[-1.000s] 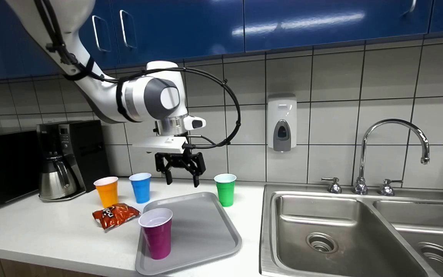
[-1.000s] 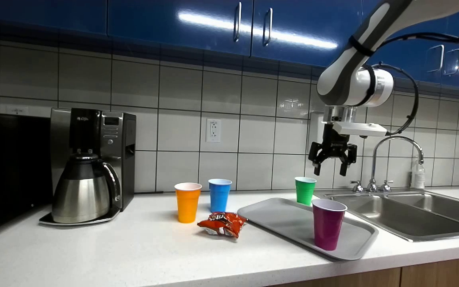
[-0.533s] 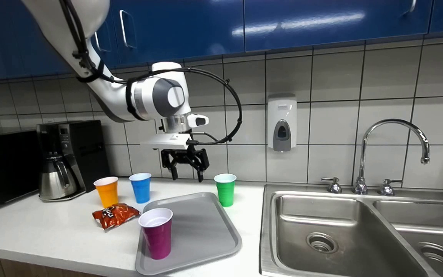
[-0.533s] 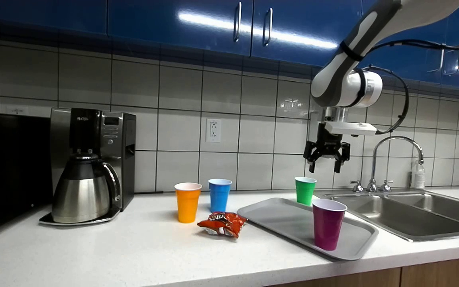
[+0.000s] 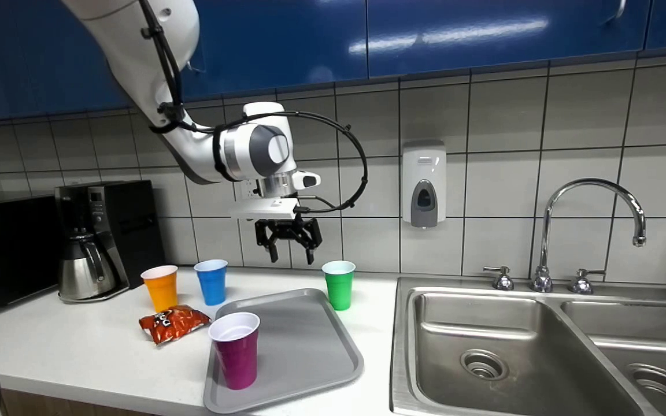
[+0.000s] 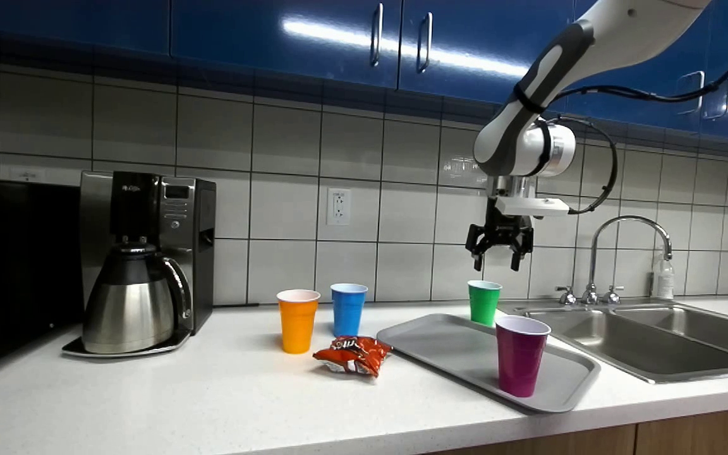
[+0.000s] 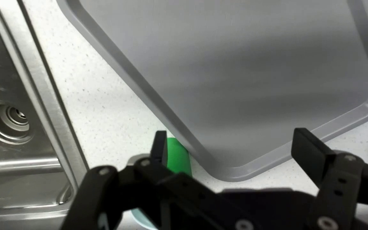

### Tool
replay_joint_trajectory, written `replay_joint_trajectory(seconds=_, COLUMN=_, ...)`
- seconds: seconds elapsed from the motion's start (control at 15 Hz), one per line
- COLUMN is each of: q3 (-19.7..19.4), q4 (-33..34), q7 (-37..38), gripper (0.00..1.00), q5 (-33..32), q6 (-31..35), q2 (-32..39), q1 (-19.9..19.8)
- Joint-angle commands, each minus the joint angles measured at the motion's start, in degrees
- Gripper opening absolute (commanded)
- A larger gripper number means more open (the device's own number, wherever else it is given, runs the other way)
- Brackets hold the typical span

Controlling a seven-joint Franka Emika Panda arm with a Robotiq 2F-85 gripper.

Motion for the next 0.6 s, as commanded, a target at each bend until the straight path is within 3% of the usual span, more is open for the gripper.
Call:
replay_joint_trajectory(seconds=0.0, q3=0.05, q4=9.68, q7=-2.61, gripper=1.00, q5=0.45, q6=-3.76, q2=7.20, q1=-0.84)
replay_joint_trajectory(seconds=0.53, q3=-0.24, q4=23.80, q7=-2.77, gripper=1.00, q5=0.42, q6=-4.19, q2=20.11, q1=-1.82)
